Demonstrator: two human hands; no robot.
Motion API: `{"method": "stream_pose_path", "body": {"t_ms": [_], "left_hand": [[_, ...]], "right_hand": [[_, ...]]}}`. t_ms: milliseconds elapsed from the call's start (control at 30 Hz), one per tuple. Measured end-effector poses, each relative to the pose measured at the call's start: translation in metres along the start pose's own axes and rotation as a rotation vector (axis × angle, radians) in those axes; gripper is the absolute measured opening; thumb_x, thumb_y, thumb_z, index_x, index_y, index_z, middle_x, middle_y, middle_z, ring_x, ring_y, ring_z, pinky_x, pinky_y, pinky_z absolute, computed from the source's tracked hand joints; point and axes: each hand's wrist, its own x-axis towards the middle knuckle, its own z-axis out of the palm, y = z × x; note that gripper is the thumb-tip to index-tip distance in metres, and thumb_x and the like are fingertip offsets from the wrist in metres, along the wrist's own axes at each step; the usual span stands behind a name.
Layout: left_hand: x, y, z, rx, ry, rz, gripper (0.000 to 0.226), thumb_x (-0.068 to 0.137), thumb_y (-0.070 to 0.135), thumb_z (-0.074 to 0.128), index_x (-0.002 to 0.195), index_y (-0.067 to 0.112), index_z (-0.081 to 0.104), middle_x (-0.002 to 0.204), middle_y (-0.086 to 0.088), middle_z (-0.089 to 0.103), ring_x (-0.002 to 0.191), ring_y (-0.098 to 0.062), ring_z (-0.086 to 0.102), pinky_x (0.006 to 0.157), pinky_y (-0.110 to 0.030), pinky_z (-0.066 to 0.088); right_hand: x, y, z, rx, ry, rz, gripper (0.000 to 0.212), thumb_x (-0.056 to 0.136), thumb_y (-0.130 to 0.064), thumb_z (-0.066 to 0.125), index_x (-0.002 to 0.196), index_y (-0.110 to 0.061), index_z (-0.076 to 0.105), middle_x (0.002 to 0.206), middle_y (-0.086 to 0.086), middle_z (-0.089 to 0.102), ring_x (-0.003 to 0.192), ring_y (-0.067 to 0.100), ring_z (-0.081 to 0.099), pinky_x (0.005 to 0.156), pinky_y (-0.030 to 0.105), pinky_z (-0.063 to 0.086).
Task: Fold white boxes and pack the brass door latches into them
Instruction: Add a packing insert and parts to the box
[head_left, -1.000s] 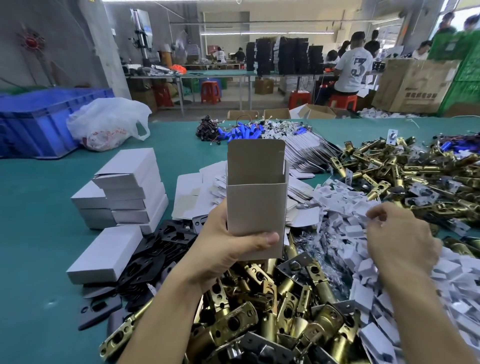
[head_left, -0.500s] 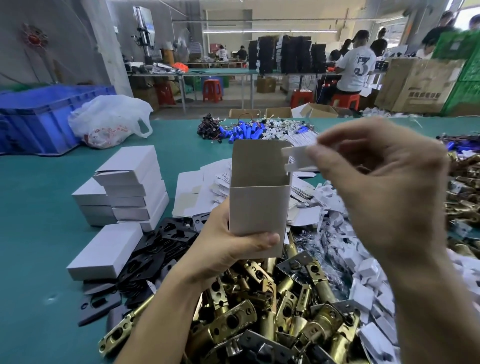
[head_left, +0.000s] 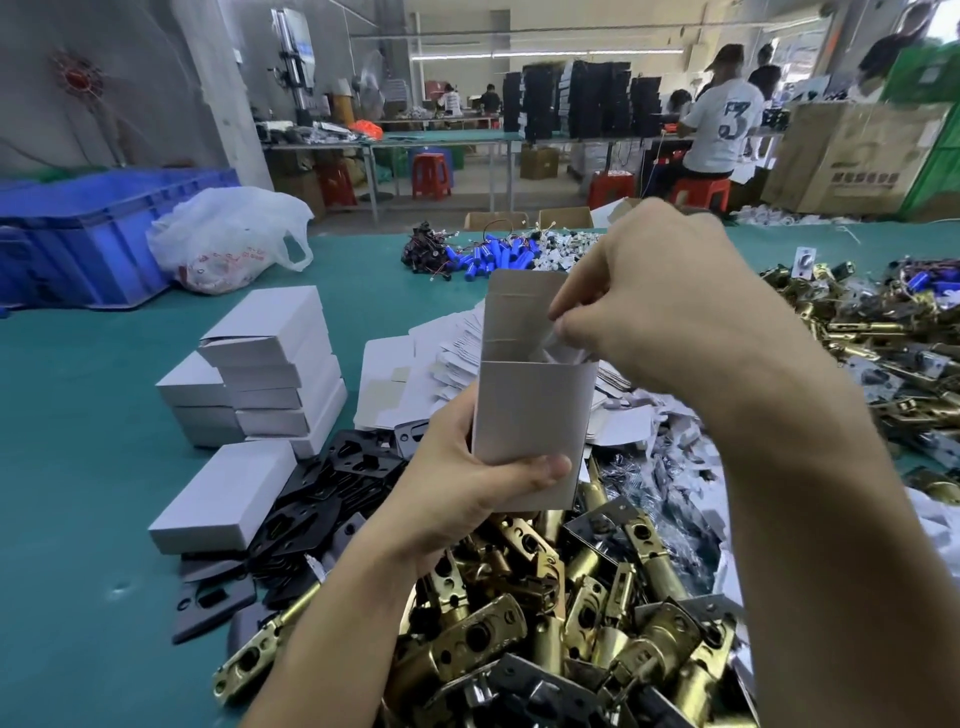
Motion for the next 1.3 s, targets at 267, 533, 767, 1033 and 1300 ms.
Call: {"method": "stream_pose_path", "body": {"t_ms": [267,533,767,1033,1300], "left_hand": [[0.0,0.0,0.002,0.081,0.006,0.071,0.04,0.071,0.014,0.086,0.105,0.027,0.07,0.093,0.002,0.074,0.087,-0.013,0.07,0.078,-0.035,0.062],[0.0,0.001,0.001,0.045,0.063,0.083,0.041,0.066,0.017,0.089,0.102,0.027,0.072,0.092,-0.001,0.075,0.084,-0.015,0.071,0.07,-0.023,0.056],[0.001,0.001,-0.001,-0.032,0.086,0.043,0.046,0.062,0.02,0.09,0.106,0.021,0.073,0.096,-0.005,0.075,0.086,-0.016,0.072,0.068,-0.026,0.058],[0.001,0.0,-0.002,-0.034,0.116,0.031,0.058,0.057,0.029,0.09,0.11,0.017,0.07,0.098,-0.005,0.075,0.087,-0.017,0.073,0.068,-0.025,0.058],[0.001,0.0,0.0,-0.048,0.134,0.069,0.05,0.068,0.015,0.086,0.114,0.015,0.067,0.098,-0.004,0.075,0.088,-0.019,0.073,0.069,-0.026,0.058]], "right_hand": [[0.004,-0.01,0.0,-0.134,-0.128,-0.018,0.016,0.085,-0.005,0.054,0.098,-0.008,0.064,0.092,0.011,0.054,0.073,0.033,0.055,0.065,0.035,0.049],[0.008,-0.004,0.019,-0.072,0.014,-0.01,0.017,0.086,-0.011,0.063,0.104,-0.013,0.064,0.086,0.006,0.041,0.098,0.032,0.045,0.074,0.034,0.042],[-0.007,0.013,0.026,0.084,0.155,-0.226,0.021,0.09,-0.018,0.062,0.106,-0.027,0.073,0.096,-0.004,0.066,0.103,0.02,0.055,0.085,0.026,0.036],[-0.003,0.013,0.039,0.067,0.375,-0.279,0.016,0.095,-0.012,0.059,0.106,-0.015,0.069,0.1,0.003,0.069,0.096,0.017,0.047,0.075,0.026,0.031],[0.002,0.004,0.043,-0.081,0.167,-0.223,0.023,0.093,-0.008,0.051,0.111,-0.011,0.065,0.115,0.011,0.058,0.108,0.026,0.04,0.089,0.039,0.035]]}}
